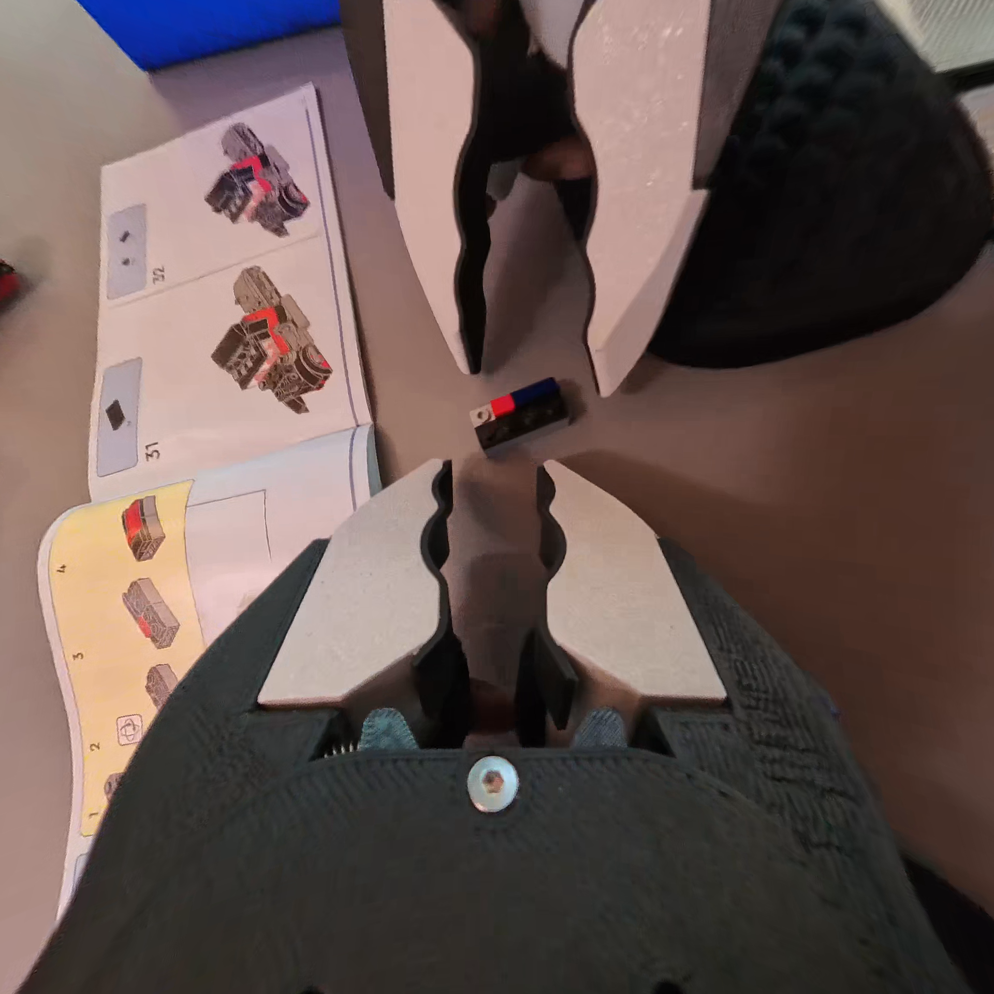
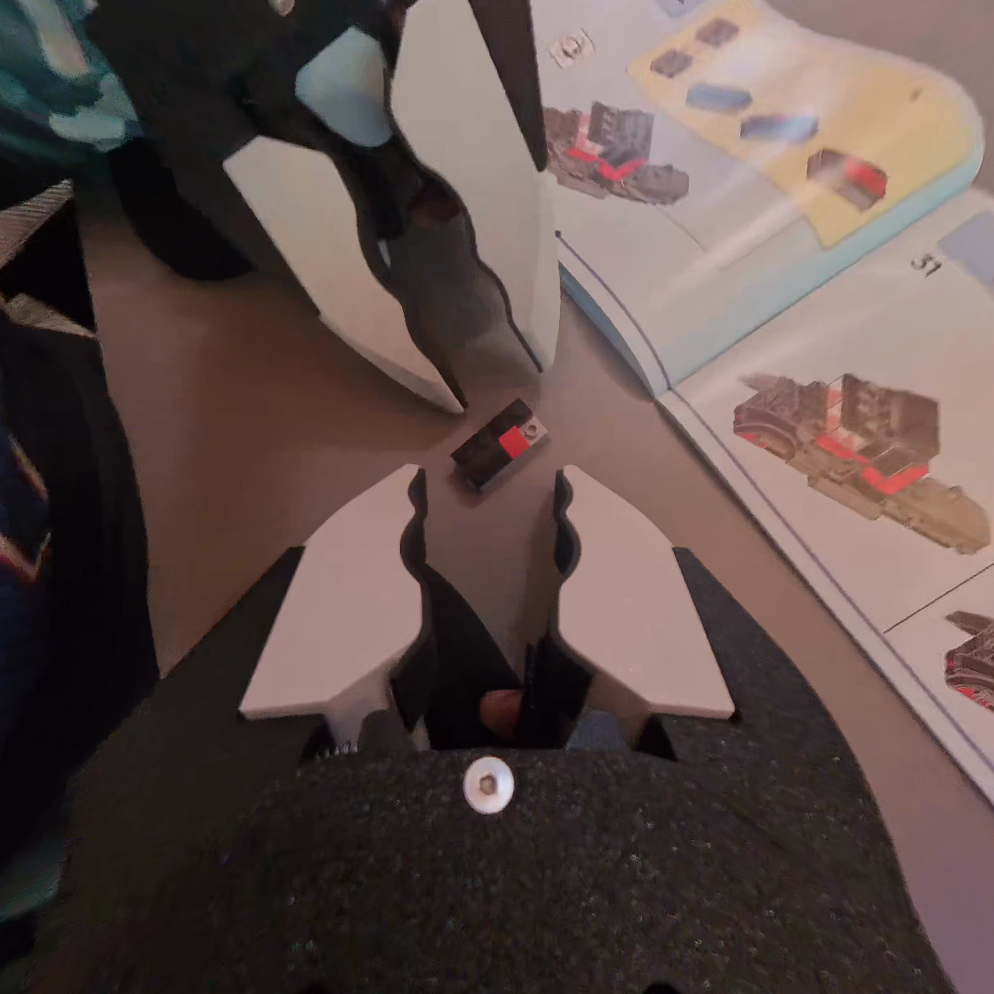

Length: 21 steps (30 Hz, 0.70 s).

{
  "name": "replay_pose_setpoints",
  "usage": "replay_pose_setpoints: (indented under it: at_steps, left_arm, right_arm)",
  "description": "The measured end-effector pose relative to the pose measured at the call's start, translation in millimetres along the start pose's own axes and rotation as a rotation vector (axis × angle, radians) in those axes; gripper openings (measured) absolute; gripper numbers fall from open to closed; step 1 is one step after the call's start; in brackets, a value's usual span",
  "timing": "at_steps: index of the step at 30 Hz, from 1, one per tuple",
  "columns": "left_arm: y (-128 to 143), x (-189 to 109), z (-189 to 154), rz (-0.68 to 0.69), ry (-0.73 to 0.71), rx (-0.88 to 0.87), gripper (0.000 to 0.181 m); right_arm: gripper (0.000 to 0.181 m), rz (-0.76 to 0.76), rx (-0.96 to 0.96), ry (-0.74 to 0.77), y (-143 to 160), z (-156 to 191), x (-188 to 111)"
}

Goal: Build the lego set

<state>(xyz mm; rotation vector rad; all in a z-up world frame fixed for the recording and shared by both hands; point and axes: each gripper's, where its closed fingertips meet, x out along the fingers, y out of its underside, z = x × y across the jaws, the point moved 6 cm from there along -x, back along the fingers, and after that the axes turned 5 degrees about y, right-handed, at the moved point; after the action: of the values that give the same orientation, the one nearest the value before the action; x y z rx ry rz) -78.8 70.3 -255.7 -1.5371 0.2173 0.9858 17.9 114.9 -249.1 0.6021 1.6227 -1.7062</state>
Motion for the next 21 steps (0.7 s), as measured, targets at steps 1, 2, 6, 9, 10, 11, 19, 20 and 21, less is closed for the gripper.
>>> replay_pose_setpoints:
  at_steps: [1,2,6,9,10,11,19,20,21]
  left_arm:
    - [1,3,0,0.012,-0.001,-0.004,0.030]
    - [0,3,1,0.002,-0.001,-0.011,0.030]
    - [-2,-2,6,-0.055,-0.047,-0.032,0.030]
    - [-7,-17,8,-0.103,-0.110,-0.031,0.030]
    - [-8,-25,9,-0.108,-0.132,-0.033,0.030]
    - [-9,-32,10,-0.112,-0.150,-0.037,0.030]
    - [17,-39,5,-0.063,-0.090,-0.154,0.030]
    - [17,-37,5,-0.045,-0.079,-0.151,0.030]
    - [17,-35,5,-0.033,-0.064,-0.144,0.030]
  right_arm:
    - [0.046,0.009,0.015,0.024,0,1,3]
    - [0.045,0.010,0.024,0.040,-1,3,5]
    - [0.017,0.022,-0.105,0.094,-2,2,9]
    - [0.016,0.010,-0.283,0.014,-8,-8,13]
    - [0.016,0.009,-0.351,-0.034,-11,-11,15]
    - [0.016,0.007,-0.417,-0.087,-13,-14,16]
    - [0.016,0.006,-0.660,-0.350,-21,-32,22]
    - [0.016,0.012,-0.674,-0.366,-22,-33,22]
    - [0.016,0.024,-0.681,-0.382,-23,-33,23]
